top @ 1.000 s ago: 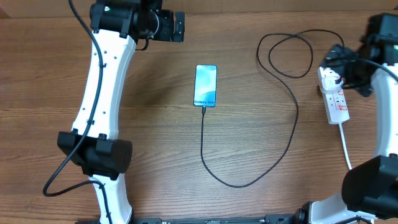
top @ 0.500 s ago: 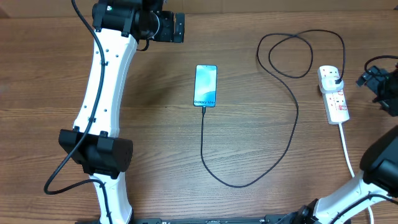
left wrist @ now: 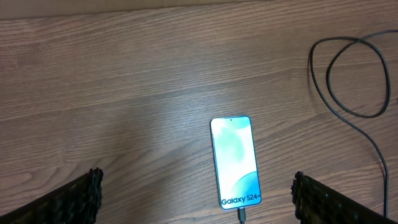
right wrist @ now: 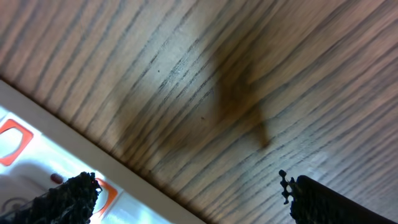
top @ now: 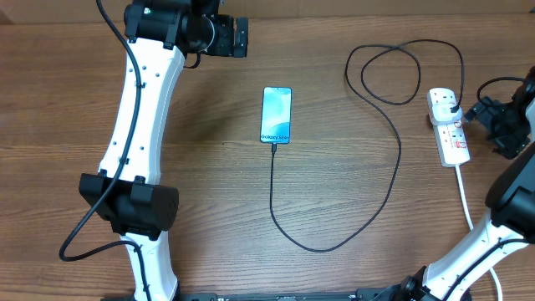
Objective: Plug charger to phone and switch on socket
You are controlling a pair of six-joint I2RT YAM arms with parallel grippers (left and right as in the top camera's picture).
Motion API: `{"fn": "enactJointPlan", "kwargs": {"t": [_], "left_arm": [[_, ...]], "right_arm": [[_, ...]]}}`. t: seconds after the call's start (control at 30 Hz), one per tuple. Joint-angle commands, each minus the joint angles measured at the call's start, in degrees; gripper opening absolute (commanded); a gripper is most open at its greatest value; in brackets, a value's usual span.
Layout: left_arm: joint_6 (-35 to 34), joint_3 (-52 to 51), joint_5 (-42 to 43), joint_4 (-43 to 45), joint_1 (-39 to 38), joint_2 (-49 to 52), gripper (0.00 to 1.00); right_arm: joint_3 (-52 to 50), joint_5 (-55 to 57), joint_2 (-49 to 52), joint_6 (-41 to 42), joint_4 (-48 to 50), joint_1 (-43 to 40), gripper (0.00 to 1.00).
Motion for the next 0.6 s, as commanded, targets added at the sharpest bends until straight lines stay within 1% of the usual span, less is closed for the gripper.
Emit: {"fn": "enactJointPlan", "kwargs": {"t": [0.0, 0.13, 0.57], "left_arm": [[-0.2, -0.2, -0.8, 0.0, 0.4, 0.2, 1.00], [-0.2, -0.2, -0.8, 0.0, 0.4, 0.2, 1.00], [-0.1, -0.2, -0.8, 0.0, 0.4, 0.2, 1.00]], "right_arm": [[0.8, -0.7, 1.4, 1.2, 0.1, 0.4, 1.00], [0.8, -3.6, 1.4, 1.2, -0.3, 0.8, 1.00], [0.8, -4.2, 1.5, 1.2, -2.2, 1.0, 1.00]]}}
